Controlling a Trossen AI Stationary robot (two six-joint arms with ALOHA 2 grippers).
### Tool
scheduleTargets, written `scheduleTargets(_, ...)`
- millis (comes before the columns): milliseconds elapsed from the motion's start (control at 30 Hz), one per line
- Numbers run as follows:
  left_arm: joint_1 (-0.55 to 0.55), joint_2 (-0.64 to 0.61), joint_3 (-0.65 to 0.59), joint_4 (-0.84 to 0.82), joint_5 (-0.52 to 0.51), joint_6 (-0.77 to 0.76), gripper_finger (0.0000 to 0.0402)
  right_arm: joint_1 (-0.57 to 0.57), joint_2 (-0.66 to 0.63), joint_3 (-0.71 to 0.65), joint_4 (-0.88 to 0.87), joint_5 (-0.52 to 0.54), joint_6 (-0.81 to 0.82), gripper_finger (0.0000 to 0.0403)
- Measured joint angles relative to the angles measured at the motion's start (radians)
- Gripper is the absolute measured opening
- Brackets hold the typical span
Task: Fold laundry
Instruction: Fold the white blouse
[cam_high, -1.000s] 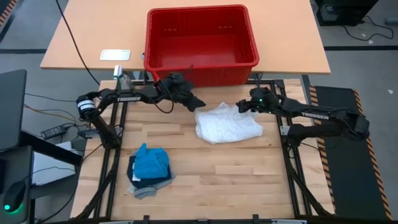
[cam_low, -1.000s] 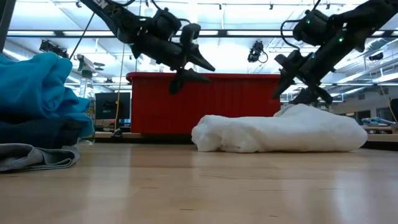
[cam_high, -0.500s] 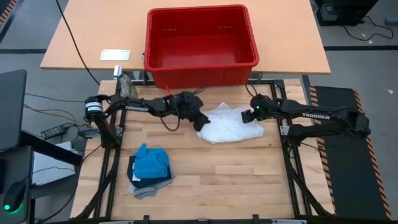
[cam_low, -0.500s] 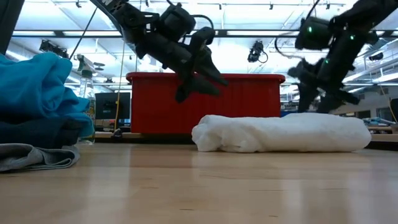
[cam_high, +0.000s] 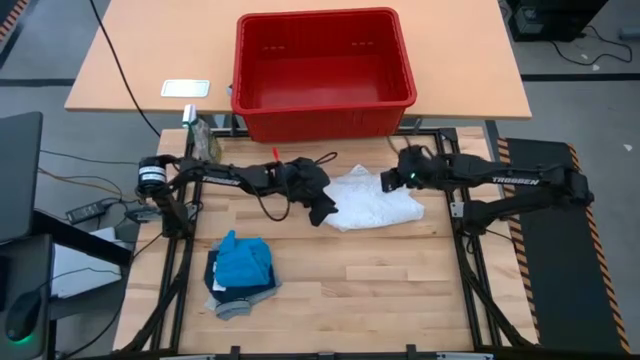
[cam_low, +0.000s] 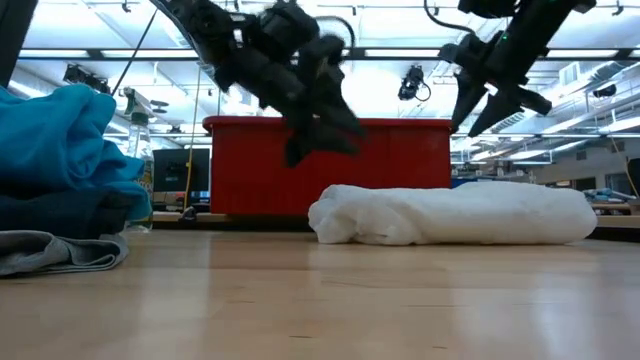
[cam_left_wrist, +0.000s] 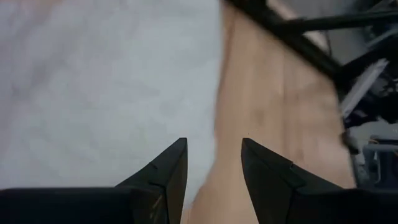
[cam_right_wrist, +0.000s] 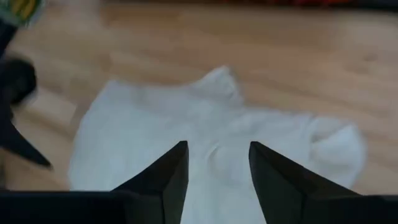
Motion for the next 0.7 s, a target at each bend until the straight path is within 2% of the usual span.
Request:
scheduleTargets(200, -0.007, -0.084, 0.002, 0.01, -0.032, 0.058, 0.0153, 0.171, 0.101, 0.001, 0.006, -0.008, 0.155, 0.0163)
scheduleTargets(333, -0.01, -0.118, 0.001, 0.001, -0.058, 0.058, 0.0153, 0.246, 0.166, 0.001, 0.03, 0.004, 0.232, 0.0162)
scheduleTargets(600, -0.049, -0.171, -0.053, 0.003, -0.093, 0.03, 0.0153, 0.308, 0.353, 0.001, 0.039, -0.014, 0.268, 0.0161)
scheduleTargets(700, -0.071, -0.241, -0.087, 0.001, -0.128, -0.006, 0.0153, 0.311, 0.446, 0.001, 0.062, -0.053, 0.263, 0.0155)
